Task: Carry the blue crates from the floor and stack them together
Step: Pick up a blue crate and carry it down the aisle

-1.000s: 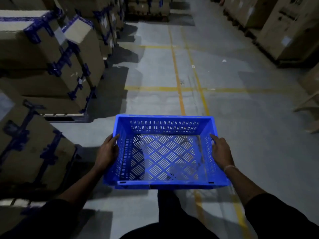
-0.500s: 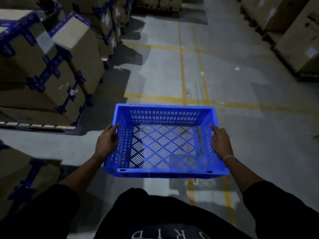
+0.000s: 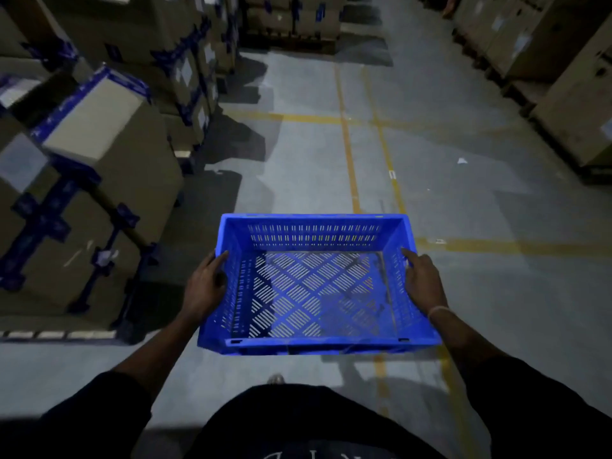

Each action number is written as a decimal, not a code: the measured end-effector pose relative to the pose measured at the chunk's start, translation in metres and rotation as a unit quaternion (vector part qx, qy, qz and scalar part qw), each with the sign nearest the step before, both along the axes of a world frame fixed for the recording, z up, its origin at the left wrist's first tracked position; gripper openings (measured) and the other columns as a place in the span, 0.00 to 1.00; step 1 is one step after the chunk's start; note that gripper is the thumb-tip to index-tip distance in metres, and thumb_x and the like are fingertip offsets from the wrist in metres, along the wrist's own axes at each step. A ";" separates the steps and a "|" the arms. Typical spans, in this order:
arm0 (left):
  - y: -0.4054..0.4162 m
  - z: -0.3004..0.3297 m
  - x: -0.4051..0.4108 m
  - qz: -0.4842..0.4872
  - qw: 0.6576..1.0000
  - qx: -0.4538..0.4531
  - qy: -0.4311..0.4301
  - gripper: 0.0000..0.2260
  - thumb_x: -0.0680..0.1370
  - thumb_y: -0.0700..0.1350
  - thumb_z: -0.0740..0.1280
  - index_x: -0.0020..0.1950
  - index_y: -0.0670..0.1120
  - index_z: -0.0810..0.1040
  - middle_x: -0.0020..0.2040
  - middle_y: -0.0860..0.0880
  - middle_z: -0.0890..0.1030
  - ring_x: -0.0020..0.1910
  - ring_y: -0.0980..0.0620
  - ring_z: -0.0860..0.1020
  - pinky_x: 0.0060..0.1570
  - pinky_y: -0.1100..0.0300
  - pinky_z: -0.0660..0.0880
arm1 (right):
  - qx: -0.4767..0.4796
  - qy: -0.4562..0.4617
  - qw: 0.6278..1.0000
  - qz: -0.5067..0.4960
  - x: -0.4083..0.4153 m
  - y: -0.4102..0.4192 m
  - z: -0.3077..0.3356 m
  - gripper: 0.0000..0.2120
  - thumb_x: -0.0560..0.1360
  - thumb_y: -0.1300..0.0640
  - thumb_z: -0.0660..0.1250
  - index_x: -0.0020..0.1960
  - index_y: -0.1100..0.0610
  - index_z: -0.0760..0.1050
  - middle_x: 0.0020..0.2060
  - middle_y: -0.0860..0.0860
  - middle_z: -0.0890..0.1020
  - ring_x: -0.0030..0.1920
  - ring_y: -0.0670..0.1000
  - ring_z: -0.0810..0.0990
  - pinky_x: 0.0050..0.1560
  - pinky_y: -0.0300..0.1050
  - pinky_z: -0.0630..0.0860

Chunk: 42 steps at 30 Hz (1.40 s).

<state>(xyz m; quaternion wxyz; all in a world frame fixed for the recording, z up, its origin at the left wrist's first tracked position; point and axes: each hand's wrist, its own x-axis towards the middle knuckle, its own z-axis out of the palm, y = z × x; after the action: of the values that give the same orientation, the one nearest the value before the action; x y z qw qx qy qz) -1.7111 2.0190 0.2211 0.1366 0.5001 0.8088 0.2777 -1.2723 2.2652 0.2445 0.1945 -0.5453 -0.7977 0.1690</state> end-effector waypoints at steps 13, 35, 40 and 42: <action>0.291 0.003 -0.150 0.006 1.000 0.000 0.017 0.24 0.79 0.38 0.67 0.76 0.48 0.72 0.75 0.40 0.70 0.65 0.36 0.78 0.59 0.43 0.76 | 0.002 0.005 1.000 -0.031 -0.146 0.272 -0.014 0.21 0.78 0.64 0.59 0.70 0.57 0.72 0.49 0.62 0.74 0.50 0.66 0.77 0.53 0.55 0.74; 0.812 0.002 -0.363 -0.002 1.000 -0.006 0.007 0.26 0.78 0.38 0.68 0.75 0.47 0.71 0.74 0.41 0.72 0.62 0.37 0.79 0.57 0.42 0.78 | -0.014 0.002 1.000 -0.019 -0.364 0.801 -0.017 0.25 0.76 0.55 0.53 0.70 0.59 0.73 0.49 0.64 0.75 0.48 0.67 0.77 0.52 0.56 0.74; 0.928 -0.007 -0.435 -0.005 1.000 -0.016 -0.009 0.25 0.78 0.38 0.67 0.75 0.45 0.72 0.72 0.39 0.74 0.61 0.36 0.79 0.55 0.42 0.78 | -0.011 0.008 0.999 -0.033 -0.434 0.908 -0.031 0.23 0.77 0.56 0.55 0.70 0.58 0.73 0.47 0.62 0.74 0.47 0.64 0.75 0.51 0.53 0.71; 0.971 0.000 -0.464 -0.034 0.999 -0.017 0.002 0.24 0.78 0.41 0.64 0.75 0.45 0.72 0.71 0.39 0.74 0.59 0.34 0.80 0.54 0.42 0.78 | -0.002 0.000 0.999 -0.036 -0.465 0.948 -0.026 0.23 0.77 0.56 0.54 0.69 0.59 0.73 0.46 0.63 0.74 0.46 0.66 0.76 0.49 0.56 0.73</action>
<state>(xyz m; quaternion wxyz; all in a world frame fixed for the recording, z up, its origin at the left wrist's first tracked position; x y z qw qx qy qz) -2.1753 2.9901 0.2211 0.1533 0.5253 0.7962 0.2582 -1.7370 3.2130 0.2181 0.1993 -0.5737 -0.7776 0.1630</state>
